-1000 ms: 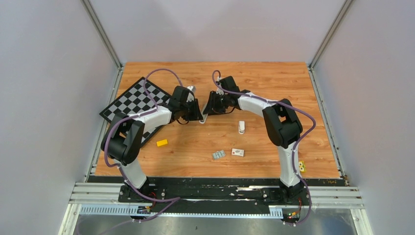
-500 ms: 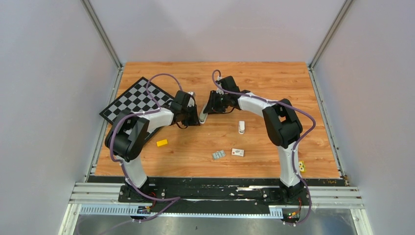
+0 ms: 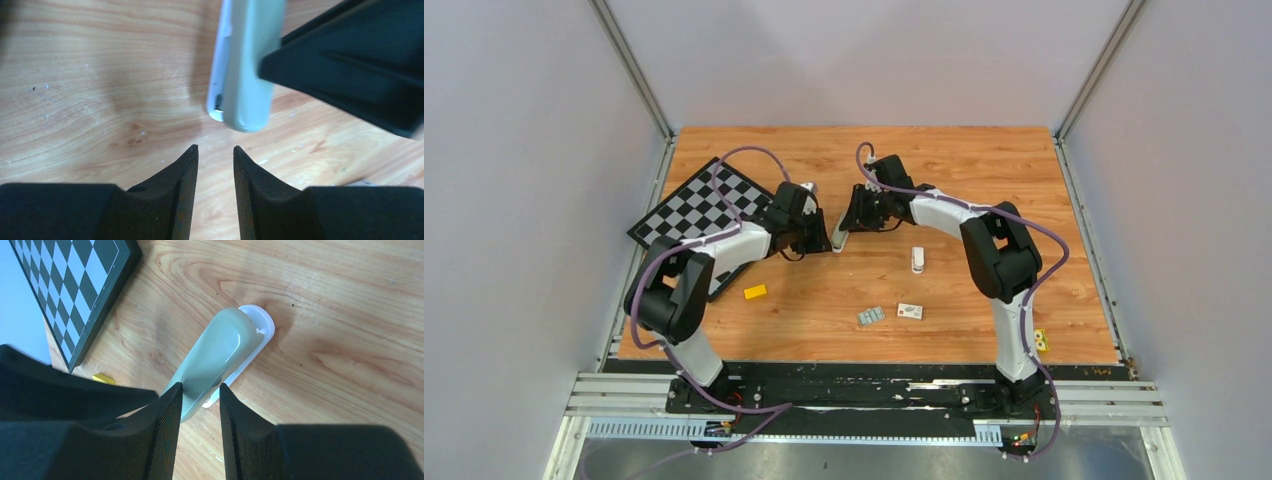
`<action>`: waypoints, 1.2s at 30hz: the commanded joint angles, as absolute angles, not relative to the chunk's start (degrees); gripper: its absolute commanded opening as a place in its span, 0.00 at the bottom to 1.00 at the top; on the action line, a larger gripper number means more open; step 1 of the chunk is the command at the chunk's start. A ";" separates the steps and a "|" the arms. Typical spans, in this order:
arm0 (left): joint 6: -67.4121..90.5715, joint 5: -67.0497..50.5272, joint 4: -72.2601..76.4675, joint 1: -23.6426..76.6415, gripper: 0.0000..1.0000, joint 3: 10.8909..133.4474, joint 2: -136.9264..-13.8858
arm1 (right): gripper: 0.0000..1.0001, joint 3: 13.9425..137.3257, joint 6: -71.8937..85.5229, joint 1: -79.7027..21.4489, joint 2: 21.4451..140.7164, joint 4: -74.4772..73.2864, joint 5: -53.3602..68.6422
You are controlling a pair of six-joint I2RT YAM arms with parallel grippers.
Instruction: Load the staples into the stapler
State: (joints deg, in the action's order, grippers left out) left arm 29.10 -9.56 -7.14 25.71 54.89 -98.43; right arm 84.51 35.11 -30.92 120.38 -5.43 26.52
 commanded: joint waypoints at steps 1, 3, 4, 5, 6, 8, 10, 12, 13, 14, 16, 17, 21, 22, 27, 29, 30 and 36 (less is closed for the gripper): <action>31.62 -12.43 -4.39 25.66 0.36 55.33 -92.59 | 0.35 81.39 31.60 -32.20 124.02 -13.88 20.98; 32.06 -13.41 -2.92 25.66 0.37 55.73 -92.59 | 0.35 81.47 31.58 -32.18 123.93 -13.79 21.01; 32.08 -13.44 -2.89 25.69 0.38 56.29 -93.05 | 0.35 81.47 31.59 -32.18 123.86 -13.75 21.01; 31.82 -13.51 -3.12 25.67 0.37 56.99 -93.86 | 0.35 81.40 31.52 -32.21 123.80 -13.80 21.01; 31.51 -13.60 -3.36 25.62 0.37 57.56 -94.82 | 0.35 81.31 31.54 -32.21 123.69 -13.82 21.01; 31.35 -13.70 -2.88 25.60 0.36 58.15 -96.60 | 0.35 81.17 31.38 -32.24 123.49 -13.77 20.96; 31.15 -13.62 -1.89 25.58 0.35 58.48 -97.99 | 0.35 81.04 31.33 -32.22 123.32 -13.78 21.00; 30.74 -13.35 -2.11 25.59 0.34 59.14 -99.16 | 0.35 80.92 31.29 -32.24 123.23 -13.78 20.92; 30.33 -12.91 -2.86 25.58 0.34 59.49 -99.70 | 0.35 80.86 31.30 -32.25 123.18 -13.79 20.92; 29.98 -12.47 -3.13 25.58 0.33 59.58 -100.03 | 0.35 80.77 31.24 -32.18 123.14 -13.73 20.87; 29.48 -11.44 -3.36 25.58 0.32 59.27 -100.47 | 0.35 80.60 31.17 -32.18 123.05 -13.80 20.77; 29.17 -11.01 -3.61 25.58 0.31 59.13 -100.81 | 0.35 80.51 31.19 -32.20 123.05 -13.77 20.70; 28.54 -10.75 -4.04 25.58 0.29 58.72 -102.46 | 0.35 80.65 31.19 -32.19 123.16 -13.78 20.74; 28.56 -10.80 -3.92 25.58 0.29 58.71 -102.68 | 0.35 80.75 31.17 -32.20 123.09 -13.75 20.70; 28.34 -10.98 -4.72 25.58 0.28 59.12 -101.86 | 0.35 82.15 30.81 -32.21 122.08 -14.61 20.65; 27.99 -10.77 -6.36 25.58 0.29 60.29 -100.44 | 0.36 83.35 30.23 -32.03 120.83 -15.61 20.72; 27.68 -10.71 -7.53 25.58 0.31 61.02 -99.51 | 0.37 83.94 29.82 -31.92 119.96 -16.13 20.74; 24.73 -9.43 -14.67 25.66 0.35 64.67 -91.26 | 0.52 83.85 27.56 -31.22 110.81 -20.52 17.98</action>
State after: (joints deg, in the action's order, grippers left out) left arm 27.81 -10.92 -8.71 25.61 61.17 -98.00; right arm 84.79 31.14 -31.16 116.88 -12.14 22.63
